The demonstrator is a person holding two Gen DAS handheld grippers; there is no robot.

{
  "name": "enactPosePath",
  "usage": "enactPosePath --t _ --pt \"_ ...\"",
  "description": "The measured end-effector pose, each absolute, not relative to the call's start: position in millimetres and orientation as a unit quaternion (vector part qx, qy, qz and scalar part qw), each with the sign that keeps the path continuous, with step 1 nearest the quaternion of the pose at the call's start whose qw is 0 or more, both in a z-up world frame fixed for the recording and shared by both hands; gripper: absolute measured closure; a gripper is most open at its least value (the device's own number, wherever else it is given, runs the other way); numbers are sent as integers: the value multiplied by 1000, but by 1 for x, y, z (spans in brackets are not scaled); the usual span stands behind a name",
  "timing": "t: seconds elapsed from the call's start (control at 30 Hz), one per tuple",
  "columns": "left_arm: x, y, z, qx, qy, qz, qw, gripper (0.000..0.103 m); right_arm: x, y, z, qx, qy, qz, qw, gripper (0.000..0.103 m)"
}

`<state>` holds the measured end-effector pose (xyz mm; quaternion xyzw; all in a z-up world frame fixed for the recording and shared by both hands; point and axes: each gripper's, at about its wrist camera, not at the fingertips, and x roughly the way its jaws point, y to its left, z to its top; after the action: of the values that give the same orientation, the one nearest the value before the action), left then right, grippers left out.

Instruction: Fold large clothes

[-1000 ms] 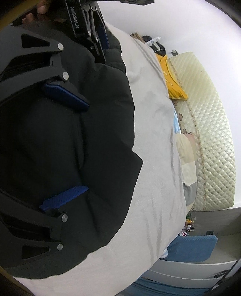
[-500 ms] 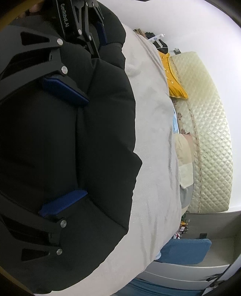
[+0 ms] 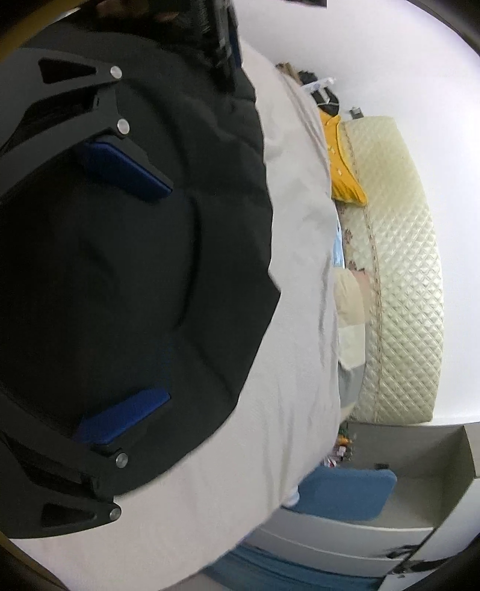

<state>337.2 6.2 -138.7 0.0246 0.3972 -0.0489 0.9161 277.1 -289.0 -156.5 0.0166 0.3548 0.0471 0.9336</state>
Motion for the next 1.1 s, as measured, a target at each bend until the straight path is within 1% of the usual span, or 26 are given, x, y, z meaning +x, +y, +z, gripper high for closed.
enactPosePath --t 0.17,0.23,0.37,0.53,0.67,0.83,0.9,1.1 --pt "327 31 -149 44 400 -28 915 19 272 -301 -161 3 361 30 932 0" --pt "330 35 -158 38 408 -37 911 19 276 -305 -170 5 367 26 930 0" --pt "336 29 -169 46 408 -41 911 18 280 -307 -183 13 371 25 928 0" --pt "336 29 -170 37 404 -41 913 18 280 -310 -187 25 367 29 930 0" --pt "328 30 -162 34 400 -30 915 18 277 -308 -180 18 369 16 929 0" --pt "310 20 -122 19 377 -40 925 17 263 -307 -142 16 347 5 938 0" --pt "297 13 -99 14 358 -38 933 13 253 -307 -124 20 327 3 945 0" --pt "249 -13 -33 15 311 -44 949 12 211 -300 -50 26 263 17 964 0"
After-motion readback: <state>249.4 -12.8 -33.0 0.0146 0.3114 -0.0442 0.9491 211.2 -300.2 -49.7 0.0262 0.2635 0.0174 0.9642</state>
